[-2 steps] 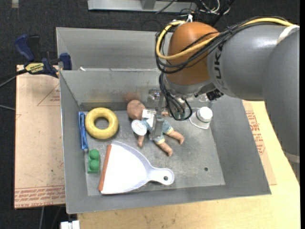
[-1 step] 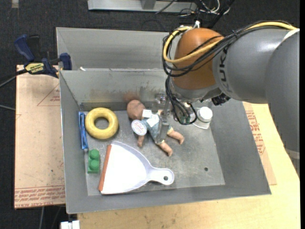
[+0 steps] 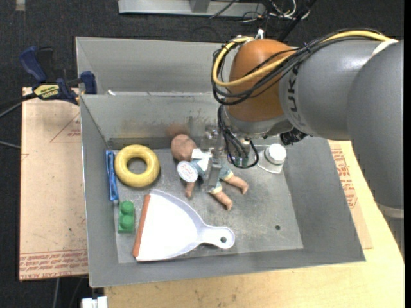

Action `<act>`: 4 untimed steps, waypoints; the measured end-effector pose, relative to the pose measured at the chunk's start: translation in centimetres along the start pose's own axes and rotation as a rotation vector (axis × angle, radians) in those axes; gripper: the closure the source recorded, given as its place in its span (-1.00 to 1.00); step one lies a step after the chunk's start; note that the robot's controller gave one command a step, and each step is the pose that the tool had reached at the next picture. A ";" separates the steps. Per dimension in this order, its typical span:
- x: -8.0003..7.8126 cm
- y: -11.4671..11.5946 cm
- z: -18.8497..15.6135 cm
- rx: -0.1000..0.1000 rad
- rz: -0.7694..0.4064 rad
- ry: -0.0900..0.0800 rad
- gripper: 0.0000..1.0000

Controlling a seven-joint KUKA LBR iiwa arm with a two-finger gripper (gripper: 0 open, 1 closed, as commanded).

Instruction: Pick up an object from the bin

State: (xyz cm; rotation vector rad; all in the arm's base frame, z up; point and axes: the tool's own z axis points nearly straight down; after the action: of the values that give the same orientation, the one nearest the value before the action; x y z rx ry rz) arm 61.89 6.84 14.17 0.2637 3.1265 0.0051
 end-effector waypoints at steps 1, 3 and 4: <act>-0.1 0.0 6.6 0.000 0.133 -0.005 -1.00; 0.0 1.0 6.7 -0.003 0.271 -0.014 1.00; 0.0 1.0 6.5 -0.003 0.271 -0.014 1.00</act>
Offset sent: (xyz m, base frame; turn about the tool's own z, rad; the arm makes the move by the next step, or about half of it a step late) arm -0.0024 0.0116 -0.0717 0.2712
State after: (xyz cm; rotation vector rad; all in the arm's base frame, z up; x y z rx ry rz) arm 62.08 7.86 7.63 0.6802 3.0490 0.0092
